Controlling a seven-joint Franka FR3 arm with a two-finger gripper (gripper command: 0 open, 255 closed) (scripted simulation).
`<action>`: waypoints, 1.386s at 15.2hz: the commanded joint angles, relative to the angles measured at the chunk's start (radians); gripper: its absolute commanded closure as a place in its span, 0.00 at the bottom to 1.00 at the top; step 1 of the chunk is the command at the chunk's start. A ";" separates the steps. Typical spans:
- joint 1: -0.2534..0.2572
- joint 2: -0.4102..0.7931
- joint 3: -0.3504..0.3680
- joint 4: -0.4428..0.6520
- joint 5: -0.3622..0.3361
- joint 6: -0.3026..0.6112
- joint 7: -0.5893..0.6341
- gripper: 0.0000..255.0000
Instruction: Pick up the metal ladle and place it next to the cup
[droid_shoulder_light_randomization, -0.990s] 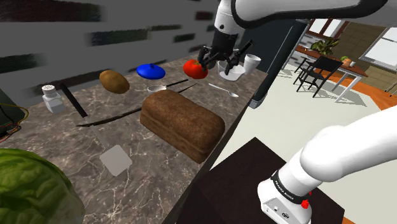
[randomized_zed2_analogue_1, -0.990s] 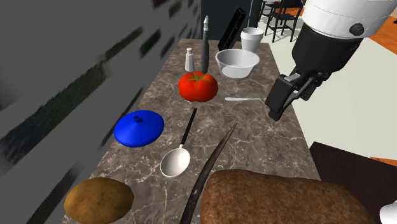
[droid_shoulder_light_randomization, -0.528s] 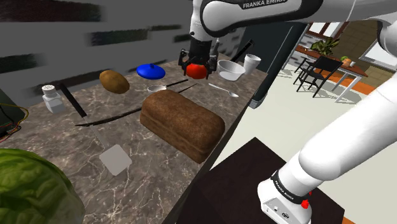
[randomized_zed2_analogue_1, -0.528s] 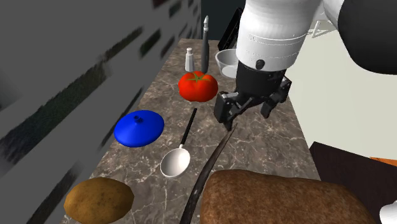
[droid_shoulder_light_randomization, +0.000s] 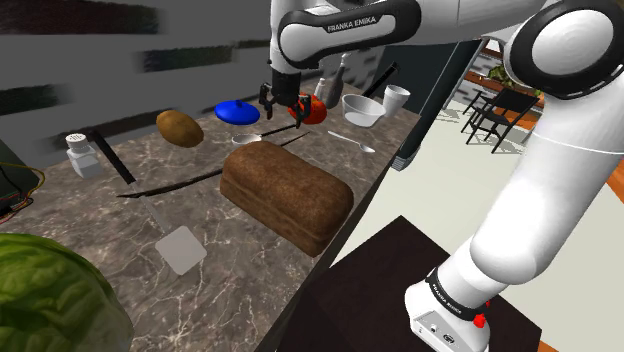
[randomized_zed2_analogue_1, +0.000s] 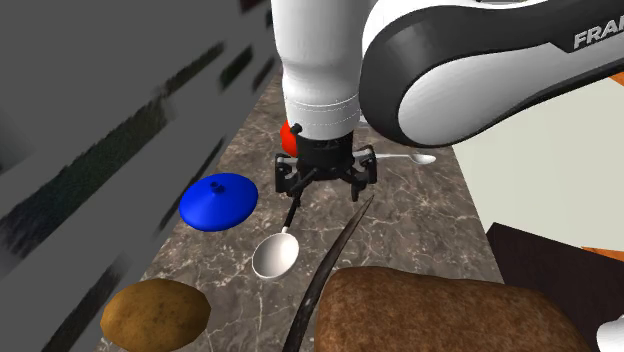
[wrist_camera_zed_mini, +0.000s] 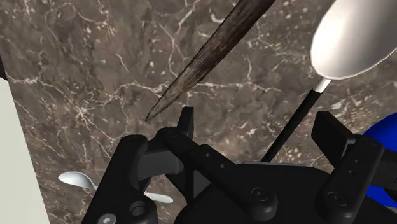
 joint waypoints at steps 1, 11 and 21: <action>0.017 0.084 -0.014 0.085 -0.021 -0.012 0.078 0.00; 0.052 0.320 -0.074 0.302 -0.053 -0.008 0.232 0.00; 0.049 0.335 -0.079 0.277 -0.060 0.032 0.237 0.00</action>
